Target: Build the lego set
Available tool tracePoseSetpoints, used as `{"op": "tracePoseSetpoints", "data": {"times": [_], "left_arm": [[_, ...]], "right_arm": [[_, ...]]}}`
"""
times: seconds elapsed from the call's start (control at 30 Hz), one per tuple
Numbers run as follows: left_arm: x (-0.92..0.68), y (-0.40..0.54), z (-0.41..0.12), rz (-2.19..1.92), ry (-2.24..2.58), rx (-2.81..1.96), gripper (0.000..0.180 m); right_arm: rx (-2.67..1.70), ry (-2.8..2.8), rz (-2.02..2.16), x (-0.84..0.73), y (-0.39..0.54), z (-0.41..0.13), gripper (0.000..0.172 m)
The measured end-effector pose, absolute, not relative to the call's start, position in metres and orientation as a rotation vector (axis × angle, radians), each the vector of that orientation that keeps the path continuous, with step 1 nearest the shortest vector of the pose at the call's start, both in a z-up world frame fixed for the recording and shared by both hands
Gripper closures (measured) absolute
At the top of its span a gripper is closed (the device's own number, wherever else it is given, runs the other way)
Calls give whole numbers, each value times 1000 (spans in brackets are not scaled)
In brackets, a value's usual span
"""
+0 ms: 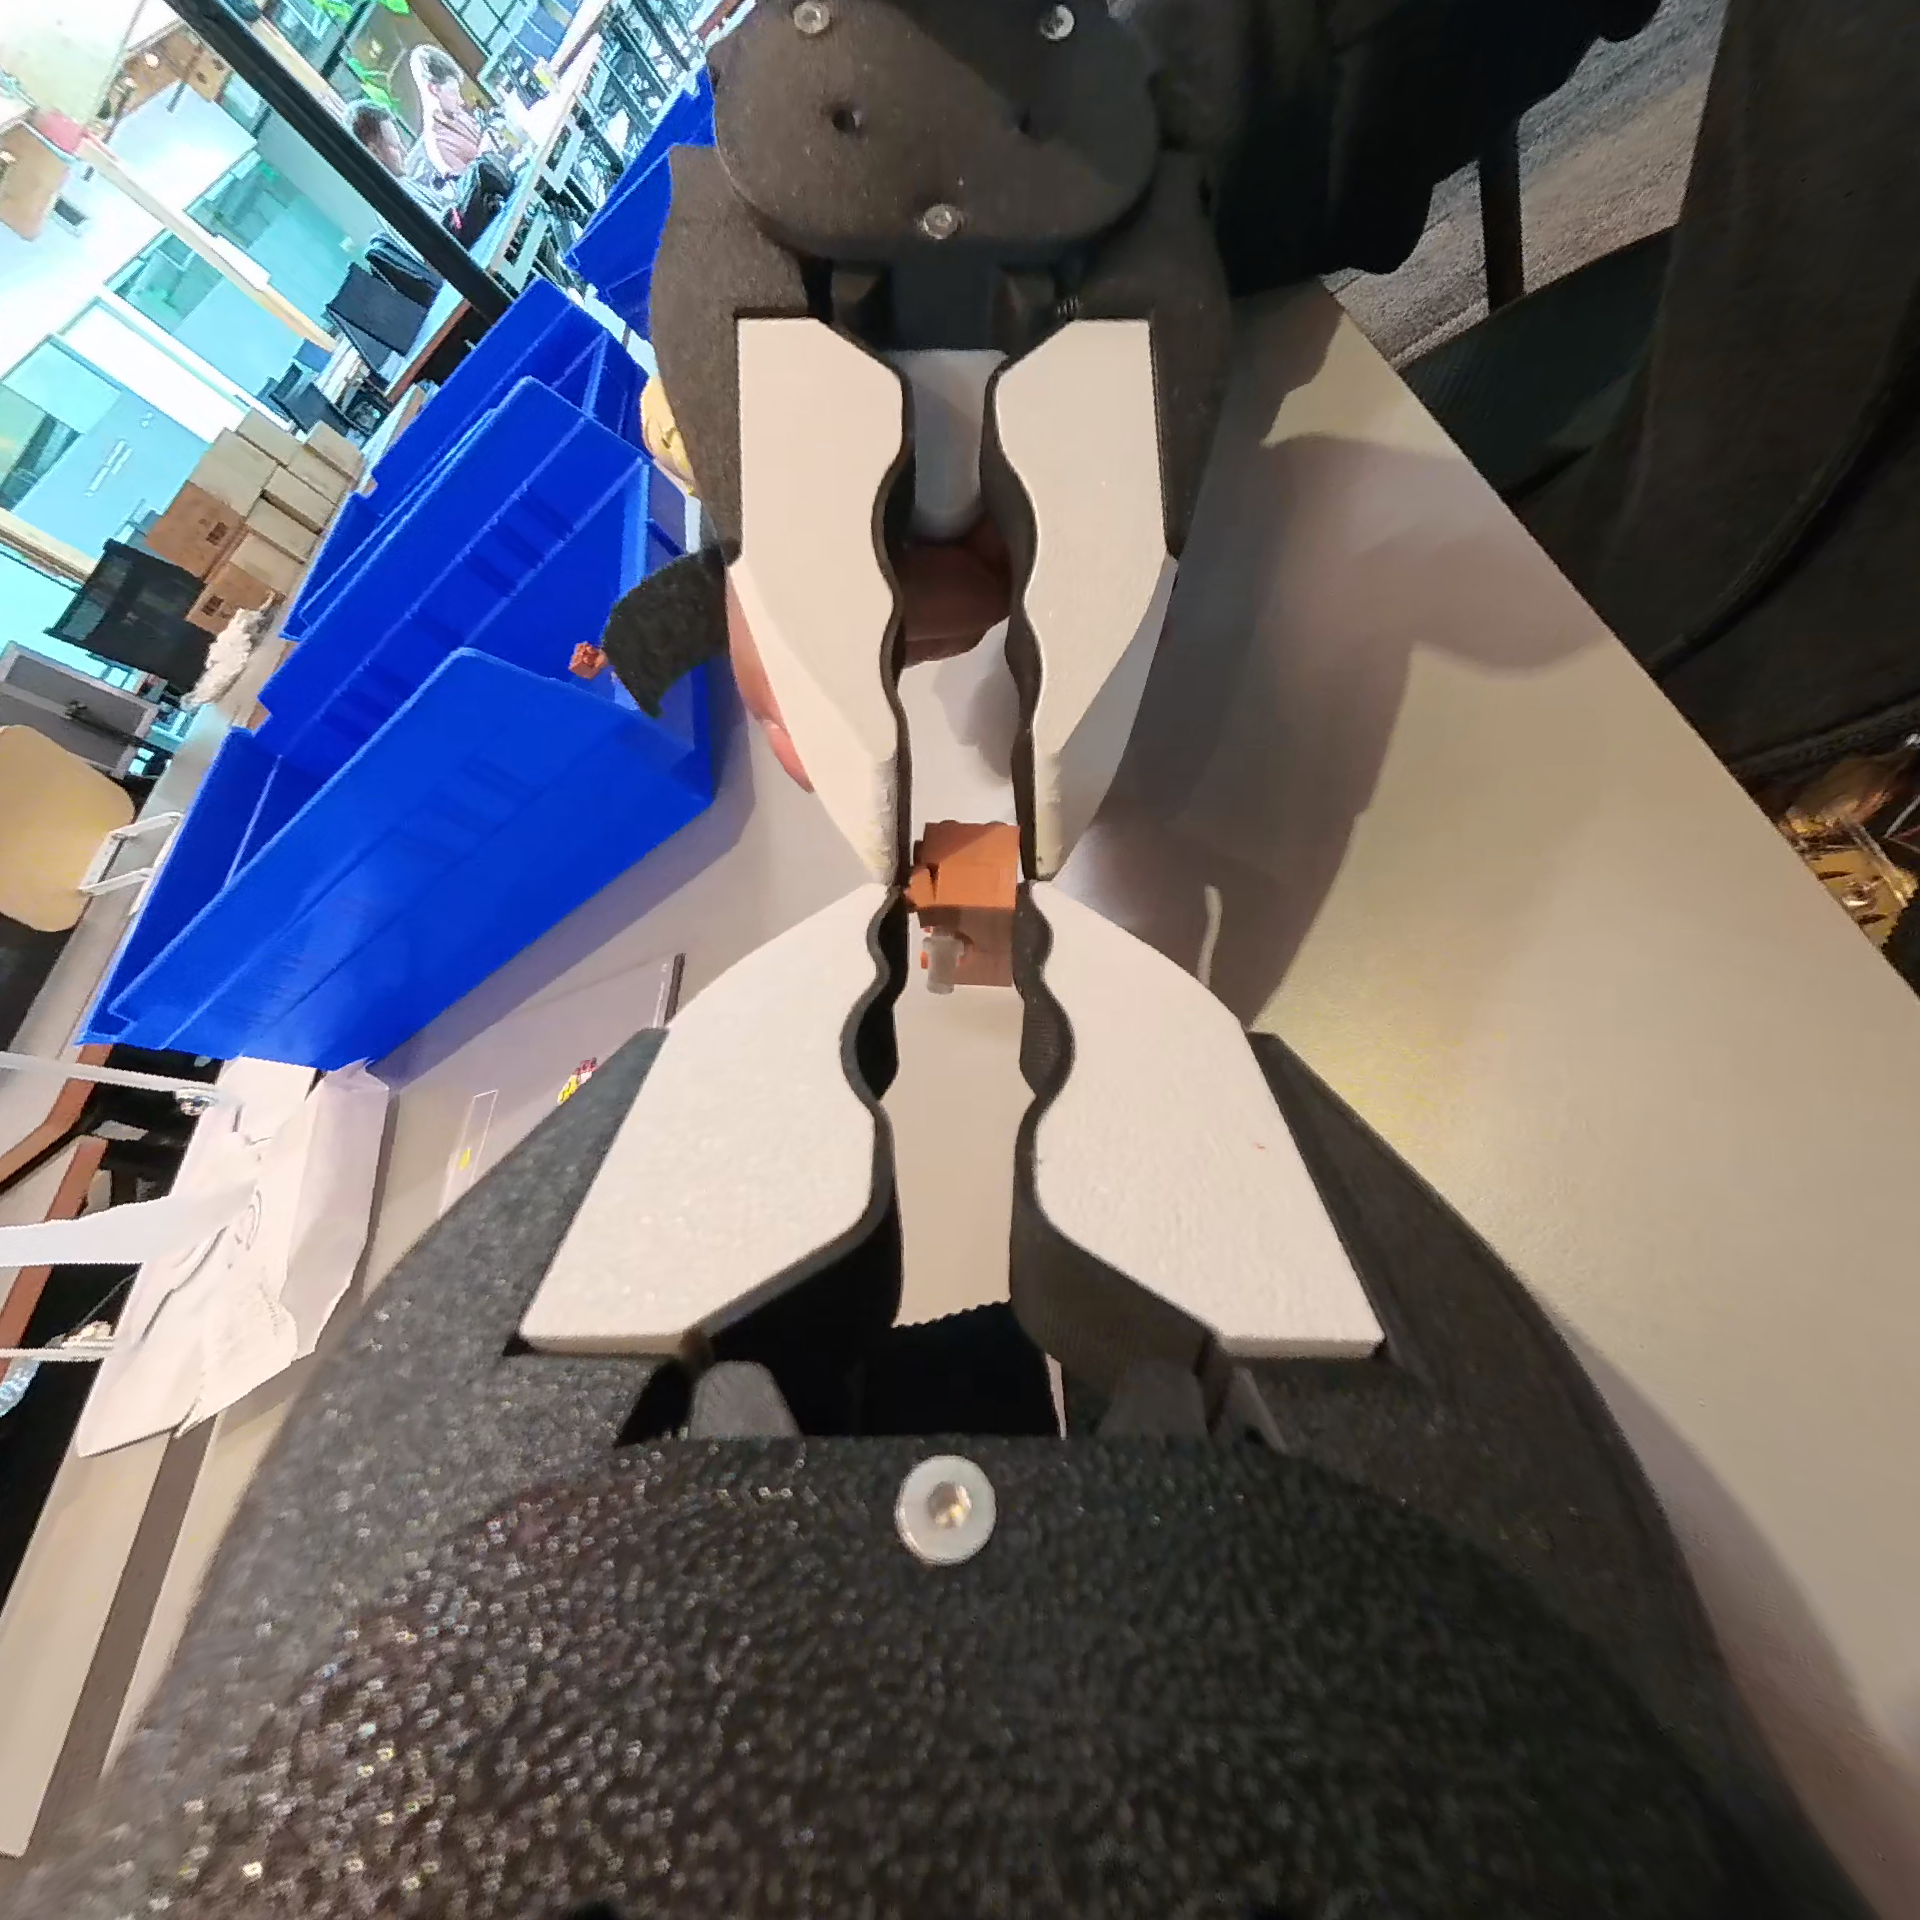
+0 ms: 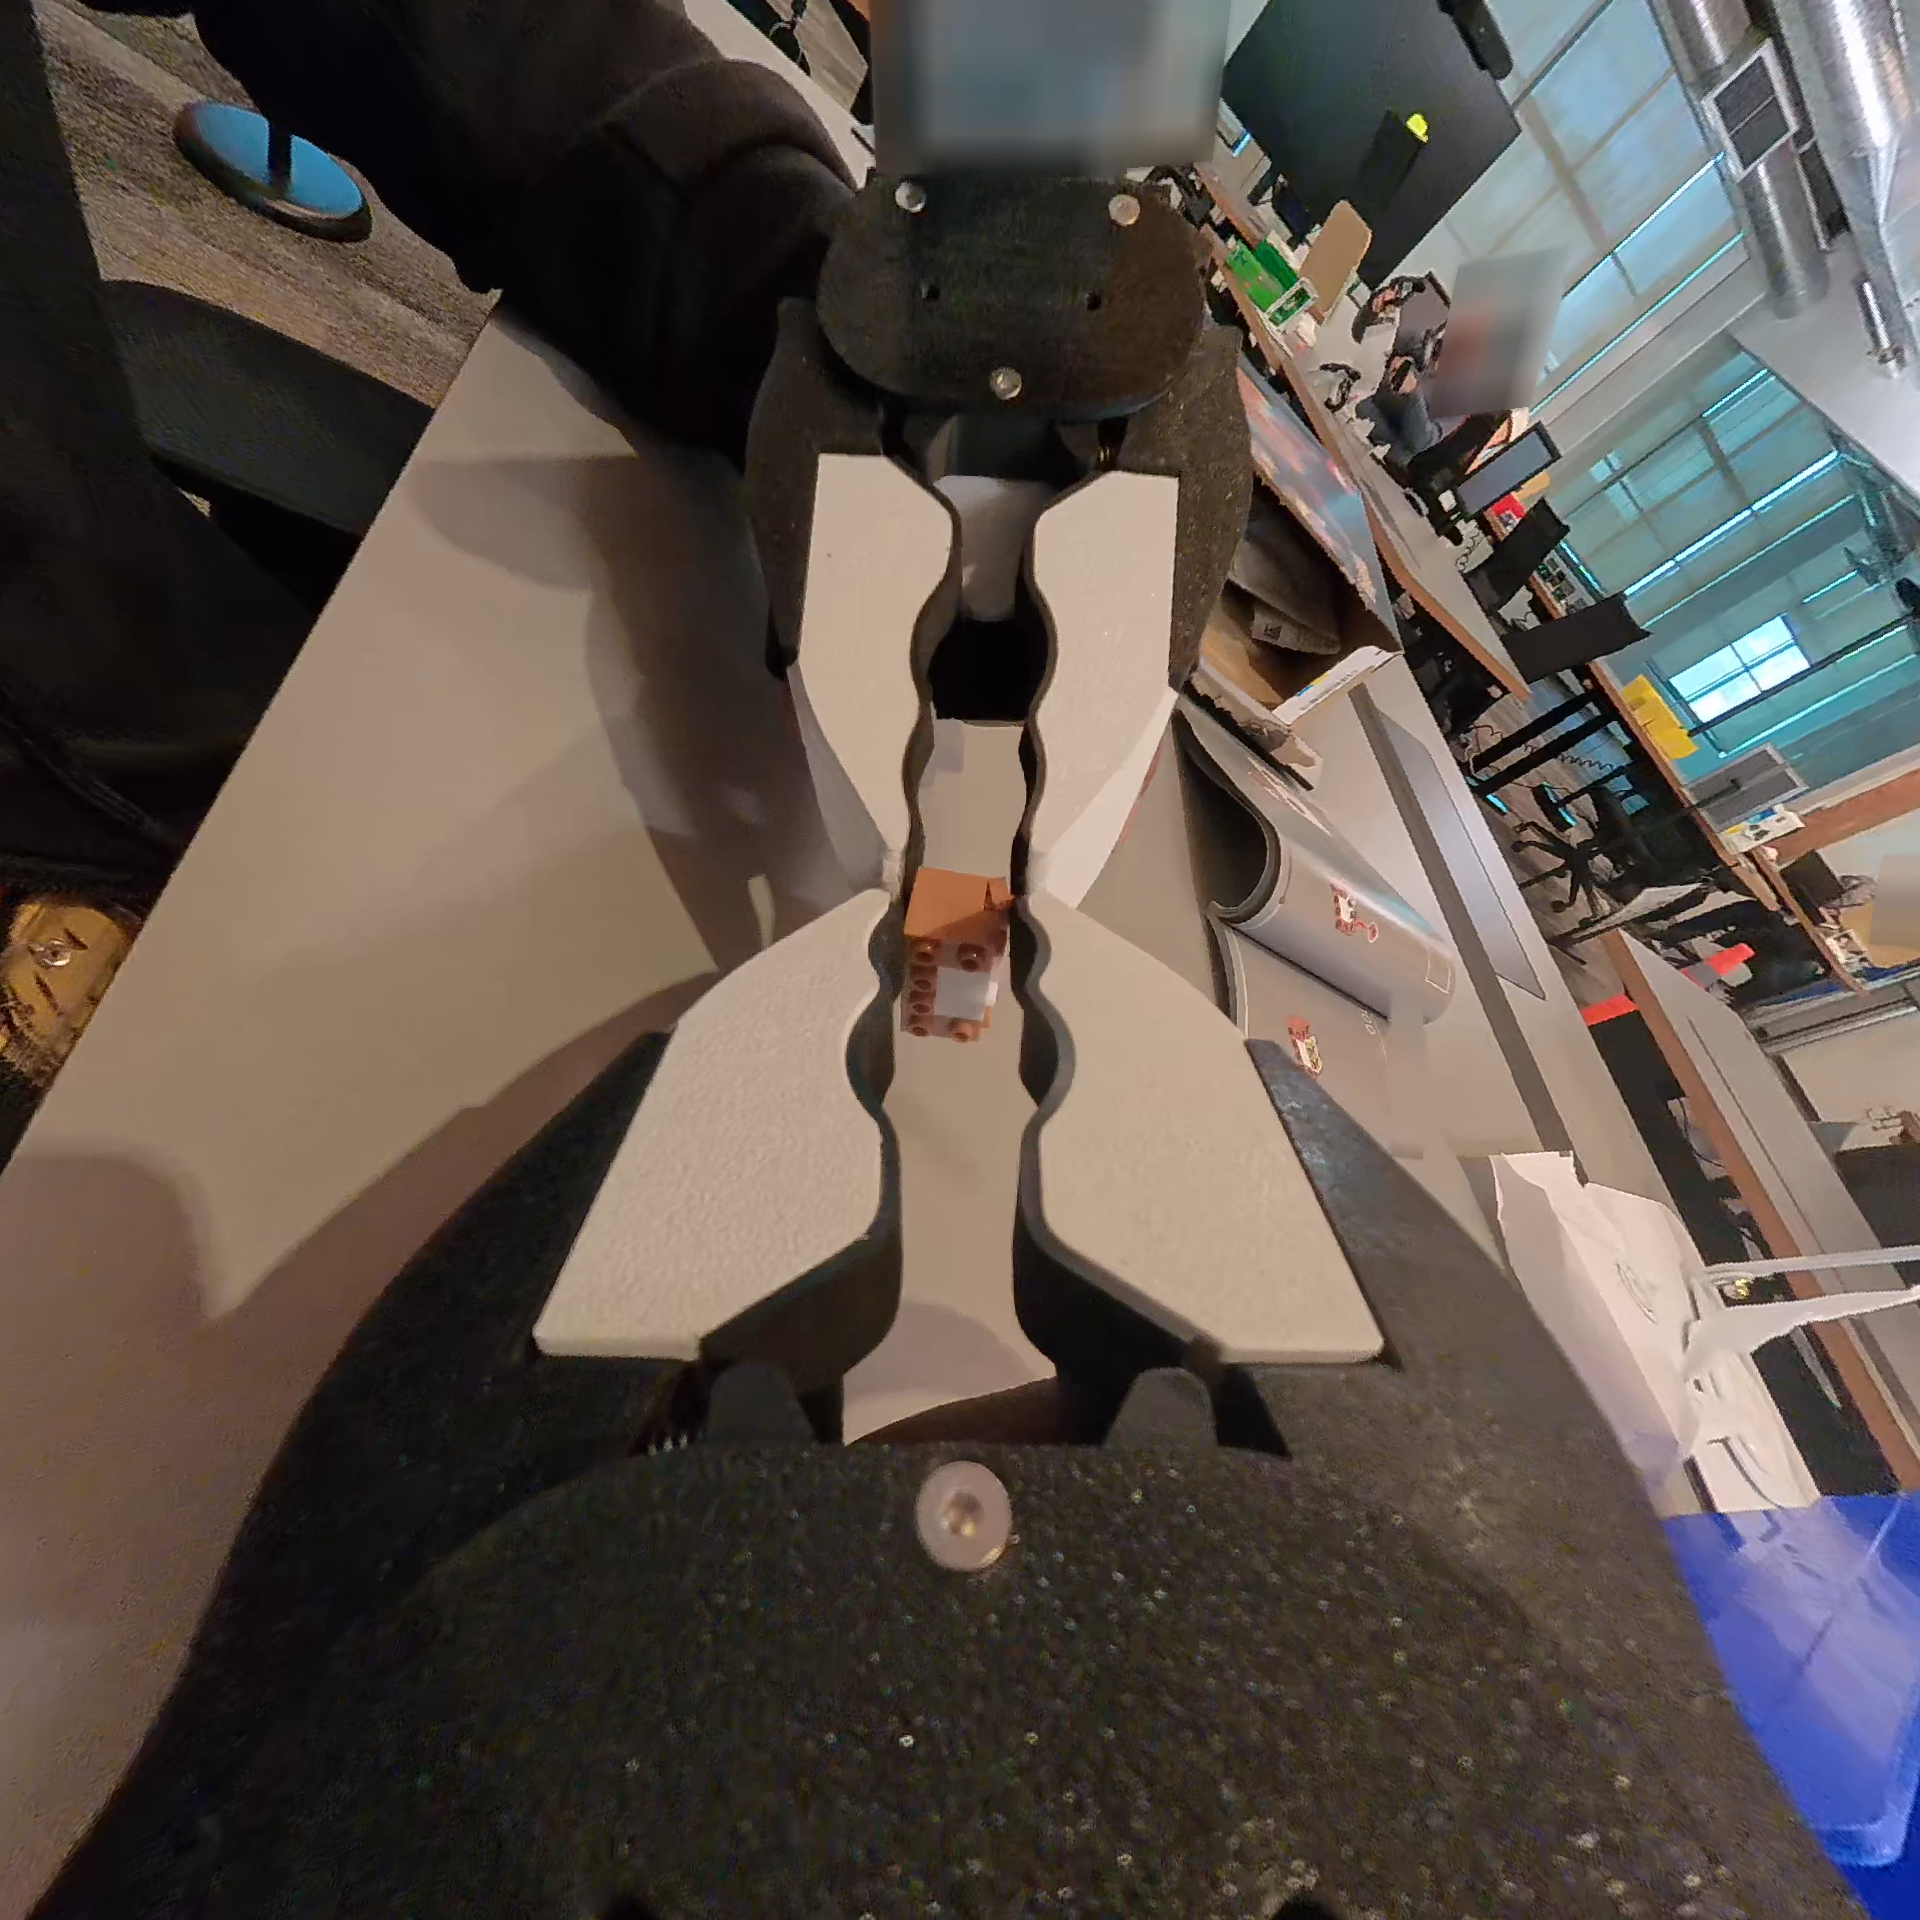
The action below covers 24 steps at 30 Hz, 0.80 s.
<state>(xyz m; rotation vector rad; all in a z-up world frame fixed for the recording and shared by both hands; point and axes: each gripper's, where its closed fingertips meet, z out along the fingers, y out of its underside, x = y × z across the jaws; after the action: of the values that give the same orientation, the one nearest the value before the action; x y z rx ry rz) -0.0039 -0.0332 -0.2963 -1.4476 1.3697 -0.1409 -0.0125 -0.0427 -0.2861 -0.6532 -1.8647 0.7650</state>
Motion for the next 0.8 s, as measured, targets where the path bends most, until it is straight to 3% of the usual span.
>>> {"op": "tracePoseSetpoints", "data": {"times": [0.8], "left_arm": [[-2,-36,-300,-188,1397,-1502,162]], "right_arm": [[-663,-1912,759,-11,-46,-289,155]]}}
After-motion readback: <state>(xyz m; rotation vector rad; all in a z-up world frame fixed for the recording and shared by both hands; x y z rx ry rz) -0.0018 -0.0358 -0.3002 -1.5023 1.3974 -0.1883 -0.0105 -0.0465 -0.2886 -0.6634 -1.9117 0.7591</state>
